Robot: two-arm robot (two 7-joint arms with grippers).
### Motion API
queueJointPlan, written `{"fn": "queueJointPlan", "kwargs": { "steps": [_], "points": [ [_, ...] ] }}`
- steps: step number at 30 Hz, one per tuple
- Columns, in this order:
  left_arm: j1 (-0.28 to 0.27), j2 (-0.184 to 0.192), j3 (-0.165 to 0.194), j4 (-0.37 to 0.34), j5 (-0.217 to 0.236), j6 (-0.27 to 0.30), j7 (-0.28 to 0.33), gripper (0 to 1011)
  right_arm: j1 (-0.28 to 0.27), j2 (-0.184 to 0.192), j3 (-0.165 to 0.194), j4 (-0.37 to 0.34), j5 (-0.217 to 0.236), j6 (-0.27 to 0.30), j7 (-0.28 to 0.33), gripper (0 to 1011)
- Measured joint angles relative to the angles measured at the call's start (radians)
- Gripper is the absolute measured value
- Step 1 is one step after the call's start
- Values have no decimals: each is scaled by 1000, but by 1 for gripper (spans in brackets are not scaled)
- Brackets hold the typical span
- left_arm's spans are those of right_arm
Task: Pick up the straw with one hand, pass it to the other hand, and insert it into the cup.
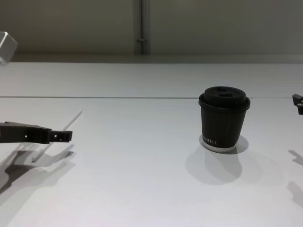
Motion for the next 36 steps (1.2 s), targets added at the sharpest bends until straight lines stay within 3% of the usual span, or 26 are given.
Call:
{"fn": "queueJointPlan", "kwargs": {
  "steps": [19,36],
  "points": [
    [-56,-42,-19,105,35,20,-42,1002,0,0,0,0,0,0,0,1001],
    [-66,-48,-26,121,50,34,-55,1002,0,0,0,0,0,0,0,1001]
  ]
}}
